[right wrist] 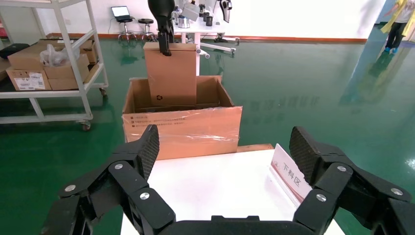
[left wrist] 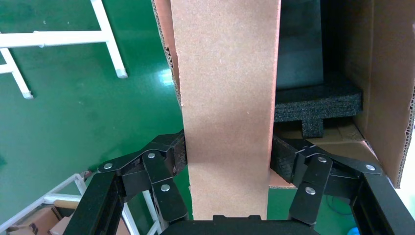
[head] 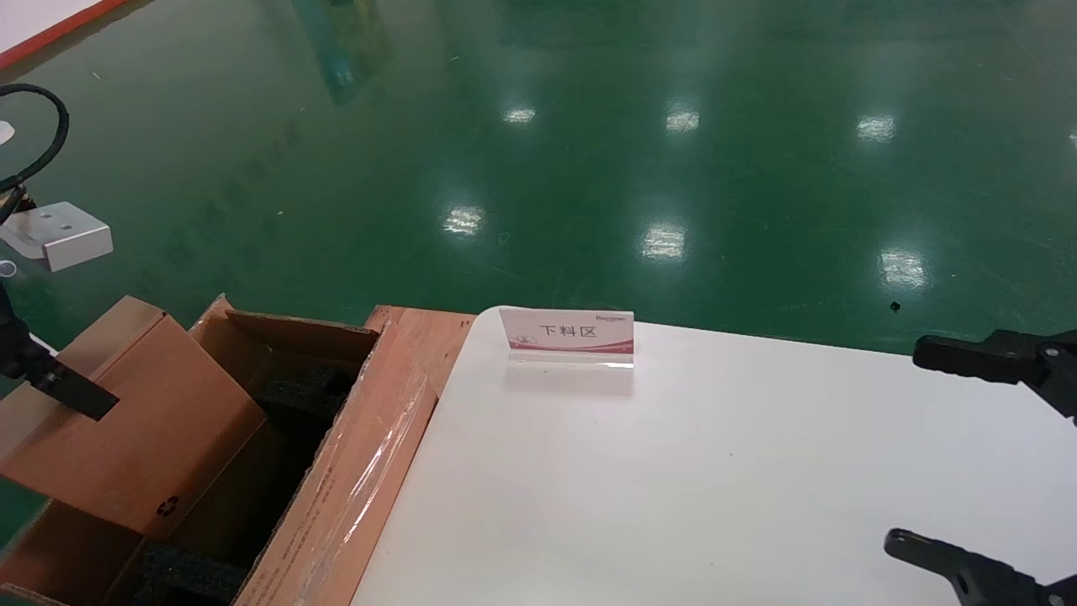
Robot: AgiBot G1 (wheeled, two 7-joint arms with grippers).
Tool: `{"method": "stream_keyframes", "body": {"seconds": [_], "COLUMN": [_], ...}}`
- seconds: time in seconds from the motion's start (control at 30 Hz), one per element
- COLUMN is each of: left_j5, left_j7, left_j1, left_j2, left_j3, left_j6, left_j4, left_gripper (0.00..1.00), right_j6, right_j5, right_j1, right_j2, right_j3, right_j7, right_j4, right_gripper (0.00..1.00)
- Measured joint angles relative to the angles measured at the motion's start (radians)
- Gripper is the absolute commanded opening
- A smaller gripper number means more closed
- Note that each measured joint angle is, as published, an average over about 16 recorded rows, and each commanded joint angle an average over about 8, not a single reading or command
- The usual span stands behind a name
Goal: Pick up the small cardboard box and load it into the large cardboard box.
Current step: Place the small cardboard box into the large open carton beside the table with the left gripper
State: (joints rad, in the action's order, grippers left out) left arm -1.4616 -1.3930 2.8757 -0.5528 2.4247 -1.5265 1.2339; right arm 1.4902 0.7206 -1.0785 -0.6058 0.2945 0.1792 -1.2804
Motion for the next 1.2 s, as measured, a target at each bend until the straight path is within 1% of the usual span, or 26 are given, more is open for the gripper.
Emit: {"method": "stream_keyframes", "body": {"seconds": [0.33,0.67,1.2], "left_j5": [-0.002,-0.018,-0.037], "left_j7": [-0.010,-0.047,-0.089], "left_j1": [-0.025,-0.062,-0.160], "left_j2": [-0.007,0.001,0.007], "left_j3": [-0.010,-0.018,-0.001], "left_j6": [0.008,0.027,0.098], "left_j4": [-0.017,-0.024,-0.053], "left_gripper": [0.00,0.00,0.00], "right_j6": [0.000,0.000,0.000], "right_j5": [0.000,-0.001,-0.001], "right_j1": [0.000,-0.001,-0.001], "right_j2": [0.000,0.000,0.000], "right_j3": [0.000,0.001,0.002], "right_j7": [0.000,-0.001,-0.001], "right_j4": [0.000,0.001,0.001], "right_gripper": [1.00,1.00,1.00]}}
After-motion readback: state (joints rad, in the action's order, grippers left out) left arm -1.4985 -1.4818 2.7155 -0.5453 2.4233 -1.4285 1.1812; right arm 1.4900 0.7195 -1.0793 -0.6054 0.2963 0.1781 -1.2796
